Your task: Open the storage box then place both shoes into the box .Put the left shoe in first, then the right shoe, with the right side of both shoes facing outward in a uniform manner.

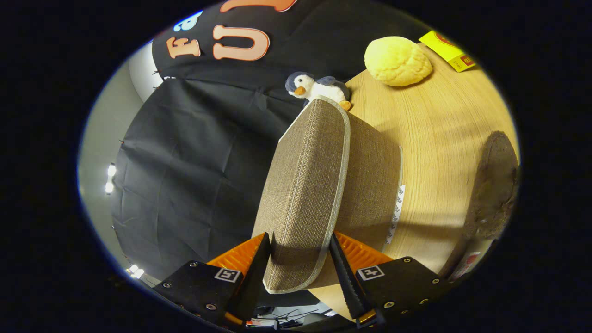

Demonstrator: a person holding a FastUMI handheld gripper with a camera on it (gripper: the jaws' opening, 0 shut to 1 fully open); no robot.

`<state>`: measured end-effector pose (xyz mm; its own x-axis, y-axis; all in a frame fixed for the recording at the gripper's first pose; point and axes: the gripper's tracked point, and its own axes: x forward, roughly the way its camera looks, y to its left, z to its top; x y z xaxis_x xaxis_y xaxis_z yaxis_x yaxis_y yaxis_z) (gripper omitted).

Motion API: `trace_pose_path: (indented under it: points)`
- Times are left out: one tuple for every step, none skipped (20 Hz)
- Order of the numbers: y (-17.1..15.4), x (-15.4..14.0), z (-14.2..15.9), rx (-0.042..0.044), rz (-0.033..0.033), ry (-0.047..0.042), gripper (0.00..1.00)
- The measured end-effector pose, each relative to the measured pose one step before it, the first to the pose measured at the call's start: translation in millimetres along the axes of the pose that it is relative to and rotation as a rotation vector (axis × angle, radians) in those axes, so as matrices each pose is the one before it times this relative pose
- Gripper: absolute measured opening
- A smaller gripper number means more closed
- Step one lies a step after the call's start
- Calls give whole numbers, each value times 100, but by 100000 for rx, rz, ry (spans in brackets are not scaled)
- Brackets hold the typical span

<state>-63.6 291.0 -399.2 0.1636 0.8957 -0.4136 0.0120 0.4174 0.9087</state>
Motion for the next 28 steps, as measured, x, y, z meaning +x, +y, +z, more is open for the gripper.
trace_pose_path:
  points:
    - [-28,-247,9,531,543,-660,75]
    - [50,-205,80,741,809,-484,72]
    - [780,-499,96,2045,3127,-933,70]
    - [1123,-365,523,2234,4009,-2657,68]
    - [926,-208,529,-54,2584,-2845,66]
    - [869,51,352,-625,1692,-1108,63]
    - [928,-40,-65,-274,1510,320,62]
    - [961,84,217,-1057,902,-208,62]
    - [1081,-258,99,-1833,764,-467,62]
    - [1025,104,437,-1448,839,-553,62]
    - [1174,257,205,-883,1270,-479,62]
    - [1296,506,442,-1435,1704,-879,62]
    - [1045,471,181,-2105,281,-829,62]
    - [978,689,384,-3057,80,-602,57]
    - [726,689,172,-2176,-738,-359,57]
    - [982,830,147,-230,809,124,57]
    - [1101,793,63,367,739,-452,57]
    - [995,878,130,-64,1071,-222,57]
    - [877,1017,-220,-1071,329,58,57]
    - [735,1147,-261,-814,178,731,57]
    - [888,917,-473,-221,642,1344,57]
    - [560,1187,-445,954,84,1742,57]
    - [300,1187,-480,1901,227,1698,57]
    - [269,1421,-385,2322,318,1228,57]
    - [796,988,-248,1340,693,-6,57]
    - [166,1066,351,1080,-2021,-2046,50]
    - [279,722,535,754,-1714,-2804,42]
    - [342,1027,439,853,-750,-2662,35]
